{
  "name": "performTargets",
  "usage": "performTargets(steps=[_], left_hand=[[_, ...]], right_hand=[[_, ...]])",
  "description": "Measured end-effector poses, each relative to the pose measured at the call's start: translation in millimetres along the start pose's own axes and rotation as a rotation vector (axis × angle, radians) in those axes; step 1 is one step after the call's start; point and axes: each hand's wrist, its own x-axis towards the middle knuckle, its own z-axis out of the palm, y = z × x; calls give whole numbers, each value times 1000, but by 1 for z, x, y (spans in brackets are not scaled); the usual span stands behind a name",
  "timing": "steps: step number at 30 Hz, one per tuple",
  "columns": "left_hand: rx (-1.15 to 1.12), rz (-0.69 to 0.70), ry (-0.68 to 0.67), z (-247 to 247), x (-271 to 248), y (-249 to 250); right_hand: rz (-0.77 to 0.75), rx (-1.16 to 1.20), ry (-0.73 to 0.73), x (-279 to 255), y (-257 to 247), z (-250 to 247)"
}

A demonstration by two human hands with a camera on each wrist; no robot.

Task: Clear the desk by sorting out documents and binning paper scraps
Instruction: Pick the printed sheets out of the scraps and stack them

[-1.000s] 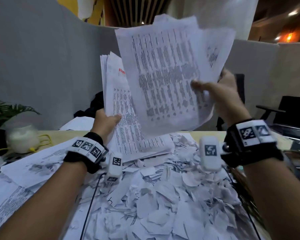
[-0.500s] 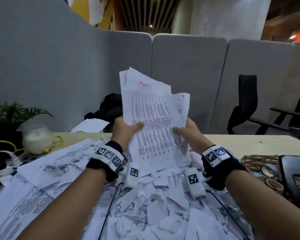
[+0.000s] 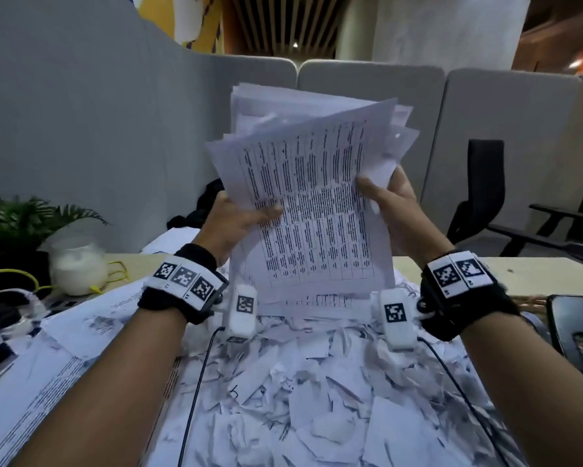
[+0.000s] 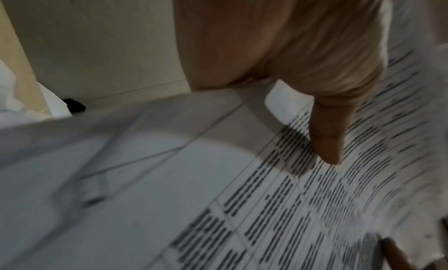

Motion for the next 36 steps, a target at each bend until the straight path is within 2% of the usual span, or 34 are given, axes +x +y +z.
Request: performTargets(steps=[2, 7, 10, 13, 15, 17, 20, 24, 27, 32, 36], left_hand=[[-33, -33, 33, -6, 4, 2], [-42, 17, 73, 1, 0, 10], [-44, -12, 31, -3, 3, 7], [0, -85, 8, -16, 3, 2], [24, -133, 8, -19, 4, -3], [15, -125, 21, -21, 4, -7], [2, -57, 2, -21, 3, -9], [-3, 20, 22, -21, 3, -8], [16, 13, 79, -21, 3, -3], [70, -17, 89, -16, -13, 4], [92, 13, 175, -26, -15, 23]], right_hand=[[13, -23, -29, -2, 1, 3], [128, -14, -20, -8, 18, 10], [252, 54, -10, -12, 28, 6], [286, -10, -65, -15, 35, 2], [279, -99, -146, -18, 36, 3], [265, -135, -197, -21, 37, 6], [243, -71, -165, -22, 35, 15], [164, -108, -157, -20, 24, 27], [110, -91, -133, -11, 8, 31], [119, -110, -170, -11, 6, 35], [-4, -132, -57, -13, -18, 50]])
